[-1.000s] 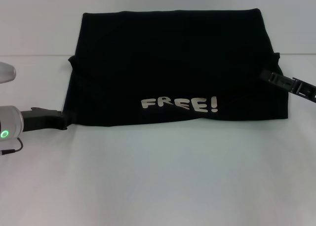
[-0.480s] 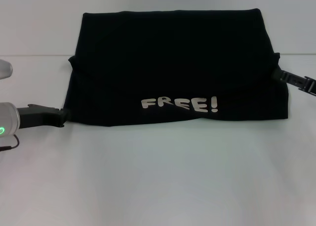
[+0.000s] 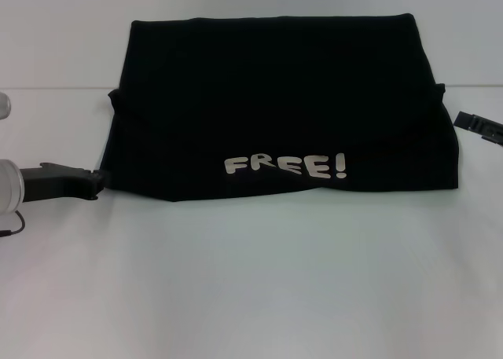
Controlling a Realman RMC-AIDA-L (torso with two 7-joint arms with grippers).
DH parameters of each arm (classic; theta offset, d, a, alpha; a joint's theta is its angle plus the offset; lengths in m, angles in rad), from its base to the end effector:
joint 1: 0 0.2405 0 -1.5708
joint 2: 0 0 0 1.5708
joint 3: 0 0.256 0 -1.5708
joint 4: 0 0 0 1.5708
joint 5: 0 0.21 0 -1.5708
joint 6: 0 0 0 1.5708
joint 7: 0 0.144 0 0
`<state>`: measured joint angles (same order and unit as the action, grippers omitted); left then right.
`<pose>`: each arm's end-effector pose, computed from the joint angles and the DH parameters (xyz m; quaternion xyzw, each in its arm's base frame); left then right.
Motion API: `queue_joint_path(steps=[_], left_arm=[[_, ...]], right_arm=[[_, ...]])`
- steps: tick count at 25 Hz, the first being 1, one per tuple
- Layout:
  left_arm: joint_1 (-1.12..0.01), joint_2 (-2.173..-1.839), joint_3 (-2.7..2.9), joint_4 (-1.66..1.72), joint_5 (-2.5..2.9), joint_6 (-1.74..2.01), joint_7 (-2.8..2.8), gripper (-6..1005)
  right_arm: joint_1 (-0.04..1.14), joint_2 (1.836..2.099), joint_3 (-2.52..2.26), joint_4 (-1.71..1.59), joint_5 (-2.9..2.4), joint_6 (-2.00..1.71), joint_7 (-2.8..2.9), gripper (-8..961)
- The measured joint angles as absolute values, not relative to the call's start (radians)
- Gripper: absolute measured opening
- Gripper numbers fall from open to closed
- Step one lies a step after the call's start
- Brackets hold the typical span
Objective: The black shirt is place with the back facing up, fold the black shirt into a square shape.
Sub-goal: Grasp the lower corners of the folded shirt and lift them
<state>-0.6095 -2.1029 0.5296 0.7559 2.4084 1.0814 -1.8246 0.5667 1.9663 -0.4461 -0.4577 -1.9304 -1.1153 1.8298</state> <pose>-0.3180 0.3866 0.0288 -0.8463 -0.4132 -0.0809 0.3263 0.3352 0.3836 0.0580 -0.7265 0.5287 0.3071 0.3136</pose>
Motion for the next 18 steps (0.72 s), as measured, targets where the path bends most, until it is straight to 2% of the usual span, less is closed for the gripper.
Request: queue_joint_path(steps=[14, 17, 18], left_arm=[[-0.614, -2.106, 0.538, 0.749, 2.41, 1.033, -1.849, 116], [-0.609, -2.108, 0.544, 0.746, 2.41, 1.031, -1.846, 331], [-0.608, -2.108, 0.547, 0.743, 2.41, 1.027, -1.845, 353]], right_arm=[[0.563, 1.969, -0.448, -0.452, -1.931, -1.108, 1.825, 922], [0.56, 1.969, -0.446, -0.451, -1.931, -1.107, 1.825, 922], [0.56, 1.969, -0.445, -0.451, -1.931, -1.107, 1.825, 922]])
